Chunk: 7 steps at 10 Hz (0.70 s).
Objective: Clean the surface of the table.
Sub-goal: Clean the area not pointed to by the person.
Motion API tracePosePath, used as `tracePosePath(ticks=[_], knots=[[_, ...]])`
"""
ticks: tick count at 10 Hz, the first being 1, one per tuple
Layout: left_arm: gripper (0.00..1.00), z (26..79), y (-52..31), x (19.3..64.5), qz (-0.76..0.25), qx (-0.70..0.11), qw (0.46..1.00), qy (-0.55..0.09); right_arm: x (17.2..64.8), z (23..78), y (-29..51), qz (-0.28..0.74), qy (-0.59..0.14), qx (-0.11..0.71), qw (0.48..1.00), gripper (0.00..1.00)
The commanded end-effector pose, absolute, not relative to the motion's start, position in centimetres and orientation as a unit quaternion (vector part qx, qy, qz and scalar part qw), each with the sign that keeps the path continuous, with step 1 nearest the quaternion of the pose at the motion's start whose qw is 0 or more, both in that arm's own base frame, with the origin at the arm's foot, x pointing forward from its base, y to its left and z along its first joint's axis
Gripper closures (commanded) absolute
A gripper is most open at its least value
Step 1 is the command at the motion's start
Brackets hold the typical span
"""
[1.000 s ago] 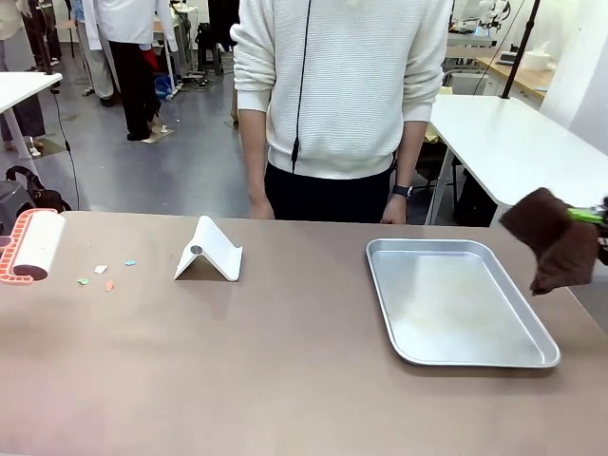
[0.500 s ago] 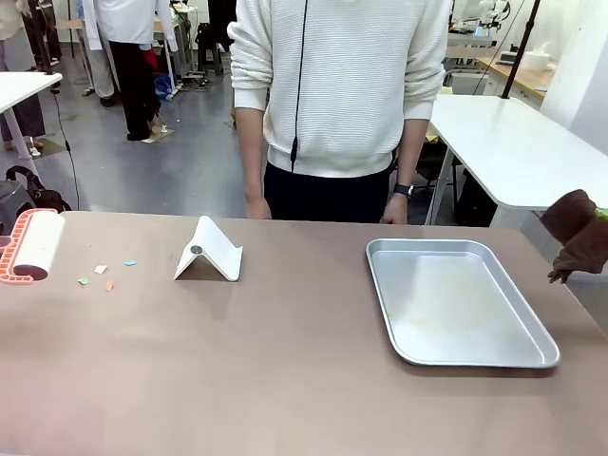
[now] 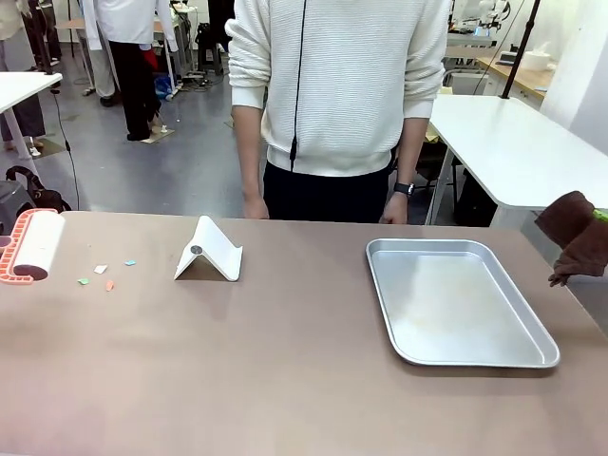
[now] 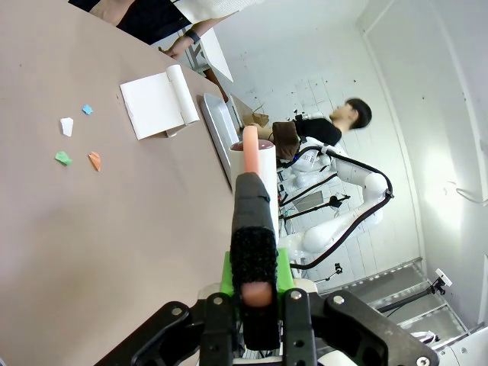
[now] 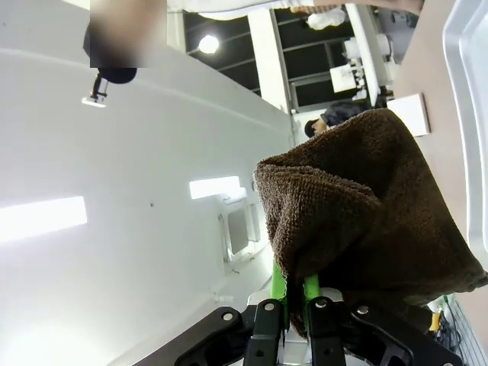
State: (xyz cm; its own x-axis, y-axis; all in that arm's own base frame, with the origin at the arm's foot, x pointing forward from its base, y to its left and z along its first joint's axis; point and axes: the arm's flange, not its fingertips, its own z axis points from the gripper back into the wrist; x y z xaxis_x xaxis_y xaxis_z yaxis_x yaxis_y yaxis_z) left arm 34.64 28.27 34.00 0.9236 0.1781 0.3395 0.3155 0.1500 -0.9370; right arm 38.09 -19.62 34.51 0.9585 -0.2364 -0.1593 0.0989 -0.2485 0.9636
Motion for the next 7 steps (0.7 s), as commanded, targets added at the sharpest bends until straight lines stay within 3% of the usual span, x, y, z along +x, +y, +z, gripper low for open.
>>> tracePosePath(ticks=[1,7], knots=[[1.00,34.28,28.01,34.44,-0.052,-0.650,0.733,-0.196,38.01,35.14,-19.53,-0.127,-0.041,0.777,0.615,0.91],[1.00,34.28,28.01,34.44,-0.052,-0.650,0.733,-0.196,38.01,35.14,-19.53,-0.127,-0.041,0.777,0.615,0.91]])
